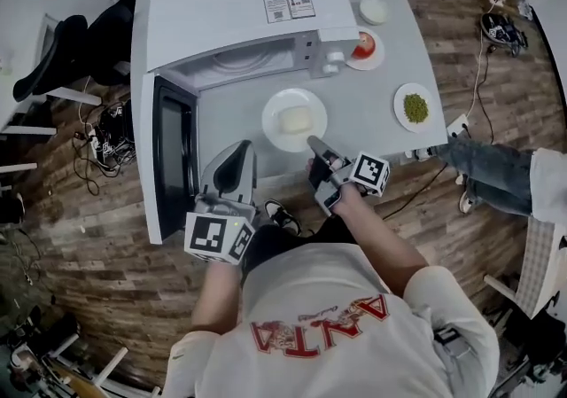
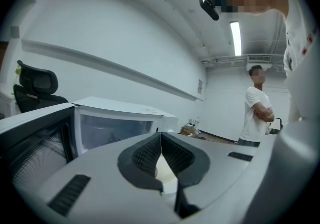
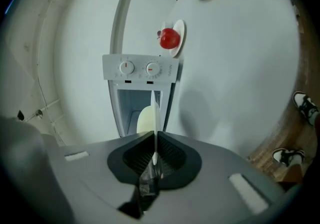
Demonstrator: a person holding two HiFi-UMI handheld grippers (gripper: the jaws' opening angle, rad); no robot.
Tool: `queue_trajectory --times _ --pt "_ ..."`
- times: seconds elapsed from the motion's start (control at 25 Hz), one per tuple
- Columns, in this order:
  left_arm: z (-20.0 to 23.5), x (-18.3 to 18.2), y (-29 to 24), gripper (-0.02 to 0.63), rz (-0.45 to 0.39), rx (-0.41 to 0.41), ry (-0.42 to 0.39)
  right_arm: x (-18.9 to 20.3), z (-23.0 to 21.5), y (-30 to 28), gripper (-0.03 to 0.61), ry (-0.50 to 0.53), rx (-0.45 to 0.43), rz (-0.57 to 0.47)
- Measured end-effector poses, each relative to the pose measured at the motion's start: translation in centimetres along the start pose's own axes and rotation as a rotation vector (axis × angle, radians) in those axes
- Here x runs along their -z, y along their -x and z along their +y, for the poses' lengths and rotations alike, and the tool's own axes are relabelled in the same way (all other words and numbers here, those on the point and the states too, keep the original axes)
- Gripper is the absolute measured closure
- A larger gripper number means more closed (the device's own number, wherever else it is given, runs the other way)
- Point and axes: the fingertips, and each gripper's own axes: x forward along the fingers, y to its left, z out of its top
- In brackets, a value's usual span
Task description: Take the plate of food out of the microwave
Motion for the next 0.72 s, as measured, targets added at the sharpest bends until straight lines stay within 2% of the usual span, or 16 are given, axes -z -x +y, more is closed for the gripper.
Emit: queue_trajectory --times 0.36,0.72 --pt "-5.0 1.0 -3.5 0.603 0.038 0.104 -0.011 -5.0 -4.2 7.7 0.56 -0.018 0.047 -0.127" --pt "-7.8 2.3 -5.4 0.603 0.073 0.147 -0.013 -12.1 -7.6 11.3 0.56 -0.039 0.079 -0.268"
